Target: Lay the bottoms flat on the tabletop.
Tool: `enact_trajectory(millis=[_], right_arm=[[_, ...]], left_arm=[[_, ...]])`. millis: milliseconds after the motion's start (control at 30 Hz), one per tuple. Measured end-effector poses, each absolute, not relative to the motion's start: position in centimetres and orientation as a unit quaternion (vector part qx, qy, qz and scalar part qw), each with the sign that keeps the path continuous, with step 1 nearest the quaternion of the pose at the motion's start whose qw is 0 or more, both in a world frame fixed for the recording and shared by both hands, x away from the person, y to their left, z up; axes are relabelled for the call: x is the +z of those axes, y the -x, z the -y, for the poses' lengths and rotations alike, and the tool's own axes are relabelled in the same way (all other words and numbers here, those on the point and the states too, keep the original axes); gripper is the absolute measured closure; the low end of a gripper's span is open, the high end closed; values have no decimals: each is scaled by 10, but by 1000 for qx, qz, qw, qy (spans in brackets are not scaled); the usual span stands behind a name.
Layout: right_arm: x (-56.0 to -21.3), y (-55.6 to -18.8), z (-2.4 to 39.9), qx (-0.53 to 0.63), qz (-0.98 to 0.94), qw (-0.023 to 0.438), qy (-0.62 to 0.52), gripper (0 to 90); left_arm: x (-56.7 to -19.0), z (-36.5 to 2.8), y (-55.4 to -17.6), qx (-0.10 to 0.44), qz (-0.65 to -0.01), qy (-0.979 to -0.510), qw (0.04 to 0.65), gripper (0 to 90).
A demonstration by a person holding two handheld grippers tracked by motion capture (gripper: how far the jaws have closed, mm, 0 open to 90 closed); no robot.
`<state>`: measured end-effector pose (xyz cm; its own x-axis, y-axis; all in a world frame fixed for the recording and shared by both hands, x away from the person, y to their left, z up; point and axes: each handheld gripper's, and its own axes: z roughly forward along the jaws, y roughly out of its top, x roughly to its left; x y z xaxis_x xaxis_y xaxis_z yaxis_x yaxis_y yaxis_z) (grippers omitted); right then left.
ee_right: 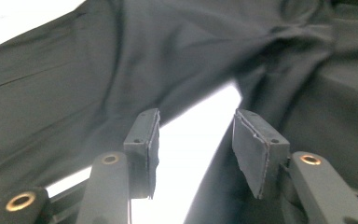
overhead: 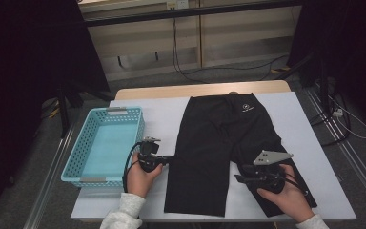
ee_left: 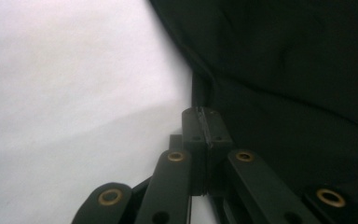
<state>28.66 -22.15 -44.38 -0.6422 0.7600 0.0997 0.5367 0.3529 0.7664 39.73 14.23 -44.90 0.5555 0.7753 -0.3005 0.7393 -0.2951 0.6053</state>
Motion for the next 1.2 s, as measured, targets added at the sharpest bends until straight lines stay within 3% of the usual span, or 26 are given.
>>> enact_trajectory(millis=[167,200,233,300,333,367,467,533,700,767,1067,1200], right_arm=[[-443,-287,232,397,-806,155,-411,494],[-443,-287,233,395,-806,158,-412,487],[-444,-287,235,393,-805,160,-414,486],[-445,-288,238,387,-805,167,-417,467],[-446,-289,240,383,-804,171,-421,454],[-446,-289,241,383,-803,171,-423,446],[-447,-291,244,384,-799,173,-430,417],[-448,-291,245,384,-797,174,-433,402],[-448,-289,247,382,-796,176,-436,400],[-448,-288,248,380,-795,176,-438,401],[-448,-285,259,372,-790,186,-450,396],[-447,-282,267,364,-788,196,-457,396]], left_arm=[[-448,-140,-395,26,-474,-804,357,887],[-446,-139,-395,33,-474,-802,363,835],[-445,-139,-396,46,-469,-801,369,729],[-444,-137,-397,77,-452,-801,385,630],[-443,-136,-398,85,-448,-800,390,523],[-445,-135,-400,87,-447,-799,393,495],[-451,-130,-406,72,-448,-798,396,491],[-456,-127,-409,68,-449,-802,388,533],[-457,-122,-414,48,-447,-810,377,838],[-456,-122,-415,43,-457,-805,374,887],[-454,-131,-419,57,-475,-792,379,867],[-453,-127,-417,73,-458,-796,388,604]])
